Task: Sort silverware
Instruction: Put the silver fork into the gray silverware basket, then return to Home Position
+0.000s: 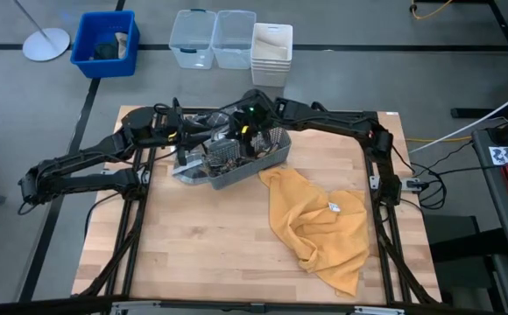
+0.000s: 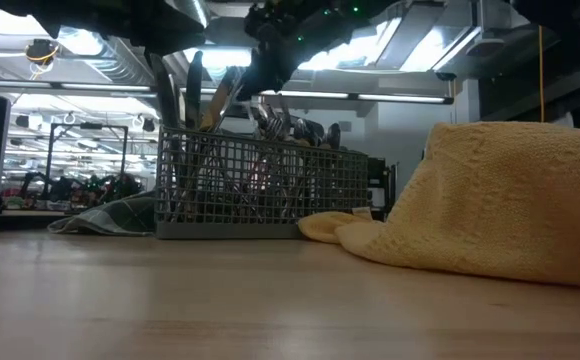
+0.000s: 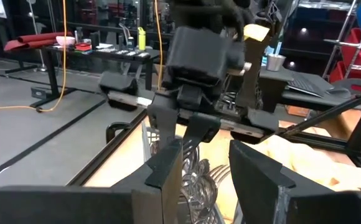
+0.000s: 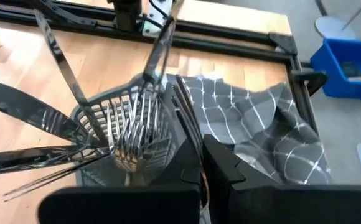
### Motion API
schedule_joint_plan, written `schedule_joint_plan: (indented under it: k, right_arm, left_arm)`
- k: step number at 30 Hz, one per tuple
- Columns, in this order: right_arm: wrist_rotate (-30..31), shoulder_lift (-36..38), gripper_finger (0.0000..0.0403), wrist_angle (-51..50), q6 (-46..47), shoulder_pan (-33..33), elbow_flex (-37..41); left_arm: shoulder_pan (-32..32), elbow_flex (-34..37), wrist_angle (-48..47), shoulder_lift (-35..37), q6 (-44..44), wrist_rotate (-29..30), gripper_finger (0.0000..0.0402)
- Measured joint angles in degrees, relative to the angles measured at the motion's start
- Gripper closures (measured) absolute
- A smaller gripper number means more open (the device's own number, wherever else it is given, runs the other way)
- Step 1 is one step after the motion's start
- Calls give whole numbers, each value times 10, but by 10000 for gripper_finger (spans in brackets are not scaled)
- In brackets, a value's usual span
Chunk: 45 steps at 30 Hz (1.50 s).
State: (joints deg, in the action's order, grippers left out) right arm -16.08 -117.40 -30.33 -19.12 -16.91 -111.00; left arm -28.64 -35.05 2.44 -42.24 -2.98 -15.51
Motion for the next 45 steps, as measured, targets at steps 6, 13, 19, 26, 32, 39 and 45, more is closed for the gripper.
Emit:
schedule_joint_plan:
  k: [6, 13, 19, 26, 32, 39, 45]
  right_arm:
    - [-1, 1, 400, 20, -9, 0, 0]
    - [-19, -1, 400, 44, -9, 0, 0]
    - [-11, -1, 394, 43, -8, 4, 0]
    - [-10, -2, 317, 44, 25, 4, 0]
    - [-10, -2, 263, 51, 27, 4, 0]
    - [-10, 15, 256, 46, 54, 4, 0]
    - [25, 66, 256, 47, 78, 4, -1]
  left_arm:
    - [0, 0, 0, 0, 0, 0, 279]
    - [0, 0, 0, 0, 0, 0, 279]
    - [0, 0, 0, 3, 0, -1, 279]
    - [0, 0, -4, 56, -23, -1, 279]
    - [0, 0, -56, 122, -13, 6, 279]
    - [0, 0, -166, 178, -41, 24, 279]
    - [0, 0, -203, 218, -16, 25, 279]
